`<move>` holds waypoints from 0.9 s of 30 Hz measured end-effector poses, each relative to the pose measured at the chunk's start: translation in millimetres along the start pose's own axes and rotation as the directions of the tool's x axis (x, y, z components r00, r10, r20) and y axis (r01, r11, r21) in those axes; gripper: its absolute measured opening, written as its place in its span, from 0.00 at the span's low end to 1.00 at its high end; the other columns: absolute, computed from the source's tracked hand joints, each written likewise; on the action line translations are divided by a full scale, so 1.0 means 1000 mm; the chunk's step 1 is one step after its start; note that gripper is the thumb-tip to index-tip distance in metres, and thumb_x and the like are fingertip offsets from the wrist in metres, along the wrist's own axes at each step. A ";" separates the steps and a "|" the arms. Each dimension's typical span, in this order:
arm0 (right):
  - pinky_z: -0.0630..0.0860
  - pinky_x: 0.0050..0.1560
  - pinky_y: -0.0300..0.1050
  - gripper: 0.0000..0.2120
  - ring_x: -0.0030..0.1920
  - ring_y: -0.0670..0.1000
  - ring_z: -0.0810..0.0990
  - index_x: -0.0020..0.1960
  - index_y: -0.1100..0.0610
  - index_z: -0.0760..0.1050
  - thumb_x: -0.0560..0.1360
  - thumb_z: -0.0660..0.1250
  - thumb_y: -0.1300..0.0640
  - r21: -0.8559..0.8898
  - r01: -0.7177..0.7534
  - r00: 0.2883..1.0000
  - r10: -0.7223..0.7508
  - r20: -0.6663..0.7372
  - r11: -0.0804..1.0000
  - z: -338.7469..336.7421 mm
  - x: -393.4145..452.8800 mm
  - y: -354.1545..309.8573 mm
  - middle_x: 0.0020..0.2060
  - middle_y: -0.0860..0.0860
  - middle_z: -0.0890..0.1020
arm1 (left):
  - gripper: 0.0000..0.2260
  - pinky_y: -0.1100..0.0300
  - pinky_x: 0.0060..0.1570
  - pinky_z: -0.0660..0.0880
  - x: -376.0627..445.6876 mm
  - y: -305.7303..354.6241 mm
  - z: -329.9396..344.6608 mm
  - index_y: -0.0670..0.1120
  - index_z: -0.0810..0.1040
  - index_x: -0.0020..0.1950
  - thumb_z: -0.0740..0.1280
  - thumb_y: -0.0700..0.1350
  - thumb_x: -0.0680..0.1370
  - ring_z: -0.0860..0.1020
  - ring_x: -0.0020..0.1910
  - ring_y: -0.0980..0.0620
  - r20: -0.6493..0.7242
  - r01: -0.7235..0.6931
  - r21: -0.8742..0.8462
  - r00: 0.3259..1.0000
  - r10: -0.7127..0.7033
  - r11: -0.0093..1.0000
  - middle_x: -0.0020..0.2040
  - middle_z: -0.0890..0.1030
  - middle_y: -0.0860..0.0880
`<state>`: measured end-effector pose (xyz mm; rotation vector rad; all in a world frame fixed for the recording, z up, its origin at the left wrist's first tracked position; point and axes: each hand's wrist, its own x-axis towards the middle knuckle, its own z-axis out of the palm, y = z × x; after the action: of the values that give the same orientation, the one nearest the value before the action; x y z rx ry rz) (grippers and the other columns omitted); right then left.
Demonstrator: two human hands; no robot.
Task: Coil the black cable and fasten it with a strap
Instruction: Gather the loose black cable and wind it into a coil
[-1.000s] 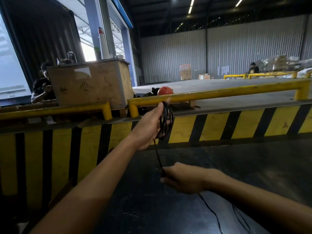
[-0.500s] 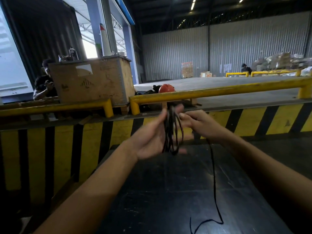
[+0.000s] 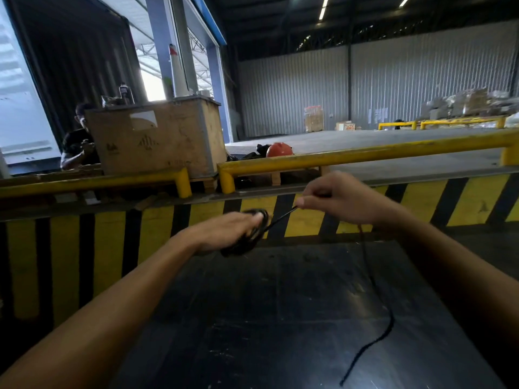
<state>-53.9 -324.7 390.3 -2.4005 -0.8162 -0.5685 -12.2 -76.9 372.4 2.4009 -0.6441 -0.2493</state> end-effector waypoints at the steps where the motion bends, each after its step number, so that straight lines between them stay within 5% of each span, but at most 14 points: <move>1: 0.74 0.33 0.40 0.12 0.35 0.46 0.78 0.42 0.51 0.79 0.71 0.64 0.43 -0.037 -0.003 0.999 0.002 -0.046 0.999 -0.007 0.001 0.005 0.35 0.50 0.81 | 0.19 0.57 0.49 0.73 -0.004 0.000 0.004 0.61 0.70 0.66 0.50 0.63 0.79 0.76 0.54 0.54 0.103 0.023 -0.027 0.995 -0.020 0.999 0.61 0.75 0.50; 4: 0.71 0.28 0.35 0.13 0.30 0.44 0.75 0.40 0.53 0.78 0.70 0.67 0.43 -0.029 -0.046 0.984 0.040 -0.176 0.999 -0.007 0.004 0.019 0.31 0.49 0.78 | 0.16 0.53 0.53 0.77 -0.017 0.010 0.013 0.67 0.71 0.64 0.53 0.61 0.78 0.77 0.61 0.48 0.346 0.038 -0.384 0.932 0.106 0.923 0.65 0.74 0.52; 6: 0.71 0.29 0.37 0.13 0.29 0.44 0.74 0.40 0.55 0.78 0.73 0.65 0.45 0.079 -0.102 0.968 0.118 -0.221 0.992 0.008 0.003 0.021 0.30 0.50 0.77 | 0.17 0.48 0.52 0.78 -0.021 0.023 0.016 0.64 0.72 0.65 0.54 0.60 0.78 0.76 0.63 0.46 0.365 0.024 -0.625 0.893 0.265 0.780 0.67 0.74 0.50; 9: 0.76 0.34 0.46 0.12 0.34 0.49 0.79 0.41 0.47 0.78 0.79 0.58 0.52 0.315 -0.101 0.972 0.161 -0.172 0.944 0.043 -0.005 0.006 0.35 0.50 0.81 | 0.20 0.40 0.54 0.77 -0.020 0.048 0.013 0.59 0.72 0.67 0.56 0.58 0.77 0.73 0.66 0.41 0.162 -0.088 -0.856 0.890 0.425 0.509 0.69 0.73 0.45; 12: 0.74 0.33 0.39 0.15 0.33 0.41 0.76 0.40 0.42 0.74 0.81 0.54 0.53 0.398 -0.090 0.995 0.097 0.004 0.913 0.092 -0.018 -0.023 0.33 0.46 0.78 | 0.18 0.39 0.53 0.77 -0.016 0.069 0.002 0.59 0.75 0.64 0.53 0.57 0.79 0.77 0.61 0.45 -0.133 -0.292 -0.888 0.903 0.409 0.356 0.65 0.76 0.46; 15: 0.72 0.34 0.40 0.10 0.33 0.42 0.74 0.42 0.45 0.71 0.80 0.55 0.50 0.402 -0.129 0.989 0.091 0.113 0.906 0.123 -0.022 -0.042 0.34 0.45 0.75 | 0.16 0.46 0.52 0.77 -0.012 0.071 -0.008 0.64 0.75 0.59 0.49 0.57 0.81 0.78 0.57 0.53 -0.252 -0.430 -0.704 0.895 0.367 0.565 0.56 0.80 0.54; 17: 0.72 0.35 0.42 0.08 0.34 0.44 0.74 0.43 0.48 0.71 0.80 0.57 0.52 0.361 -0.131 0.988 0.090 0.128 0.923 0.113 -0.018 -0.041 0.34 0.46 0.75 | 0.14 0.55 0.51 0.75 -0.012 0.060 -0.007 0.65 0.72 0.59 0.49 0.58 0.81 0.75 0.57 0.55 -0.243 -0.420 -0.433 0.907 0.345 0.798 0.57 0.77 0.54; 19: 0.71 0.37 0.40 0.07 0.35 0.43 0.74 0.44 0.49 0.73 0.79 0.59 0.54 0.263 -0.091 0.986 0.048 0.162 0.960 0.091 -0.014 -0.036 0.35 0.45 0.75 | 0.16 0.59 0.49 0.74 -0.011 0.043 -0.002 0.59 0.73 0.62 0.50 0.58 0.80 0.77 0.54 0.54 -0.241 -0.343 -0.198 0.925 0.294 0.918 0.54 0.78 0.53; 22: 0.69 0.39 0.36 0.05 0.38 0.42 0.76 0.47 0.49 0.75 0.79 0.61 0.54 0.046 -0.011 0.978 0.002 0.206 0.999 0.062 -0.008 -0.027 0.36 0.43 0.76 | 0.21 0.52 0.52 0.75 -0.011 0.024 0.003 0.47 0.77 0.60 0.52 0.58 0.80 0.78 0.51 0.49 -0.231 -0.238 0.040 0.943 0.240 0.971 0.50 0.80 0.47; 27: 0.68 0.35 0.33 0.03 0.37 0.36 0.76 0.46 0.45 0.76 0.76 0.64 0.50 -0.152 0.021 0.988 0.003 0.157 0.988 0.020 -0.002 -0.021 0.36 0.41 0.77 | 0.21 0.57 0.48 0.72 -0.020 0.019 0.005 0.49 0.76 0.59 0.51 0.59 0.80 0.77 0.49 0.50 0.001 -0.060 0.173 0.998 0.061 0.983 0.52 0.79 0.45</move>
<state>-64.4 -299.5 381.4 -2.6105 -0.8776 -0.4651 -38.4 -82.6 380.7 2.5417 -0.7636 -0.1684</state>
